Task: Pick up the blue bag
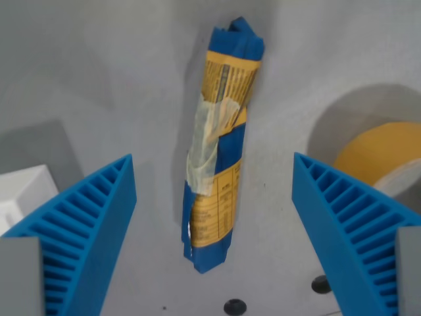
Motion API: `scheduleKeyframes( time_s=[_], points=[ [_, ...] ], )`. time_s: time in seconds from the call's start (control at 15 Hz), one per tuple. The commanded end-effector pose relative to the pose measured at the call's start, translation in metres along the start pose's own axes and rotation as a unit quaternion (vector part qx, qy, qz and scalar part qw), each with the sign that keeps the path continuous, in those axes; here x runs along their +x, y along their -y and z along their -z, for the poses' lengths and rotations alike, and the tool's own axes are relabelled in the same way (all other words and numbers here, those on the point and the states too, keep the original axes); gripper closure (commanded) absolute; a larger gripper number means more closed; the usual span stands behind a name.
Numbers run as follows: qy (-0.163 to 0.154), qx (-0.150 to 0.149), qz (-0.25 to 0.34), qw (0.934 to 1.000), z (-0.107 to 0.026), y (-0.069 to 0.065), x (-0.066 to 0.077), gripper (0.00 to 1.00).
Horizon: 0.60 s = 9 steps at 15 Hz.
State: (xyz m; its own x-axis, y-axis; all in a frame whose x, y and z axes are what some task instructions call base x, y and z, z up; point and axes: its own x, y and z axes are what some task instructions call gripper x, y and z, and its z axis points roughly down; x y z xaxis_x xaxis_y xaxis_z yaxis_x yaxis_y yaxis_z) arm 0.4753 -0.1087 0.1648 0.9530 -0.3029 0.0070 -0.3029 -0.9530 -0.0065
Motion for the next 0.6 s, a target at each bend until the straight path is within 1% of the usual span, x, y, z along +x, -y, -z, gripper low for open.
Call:
scheduleKeyframes(
  time_s=[0.07,0.4,0.53,0.6],
  points=[
    [-0.059,0.021,-0.046,0.997,-0.002,-0.005,-0.011,0.0],
    [-0.067,0.021,-0.027,0.9972,0.004,-0.008,-0.02,0.0],
    [-0.067,0.02,-0.025,0.9972,-0.005,-0.007,-0.014,0.0],
    [-0.067,0.02,-0.025,0.9973,-0.01,-0.007,-0.013,0.0]
  ],
)
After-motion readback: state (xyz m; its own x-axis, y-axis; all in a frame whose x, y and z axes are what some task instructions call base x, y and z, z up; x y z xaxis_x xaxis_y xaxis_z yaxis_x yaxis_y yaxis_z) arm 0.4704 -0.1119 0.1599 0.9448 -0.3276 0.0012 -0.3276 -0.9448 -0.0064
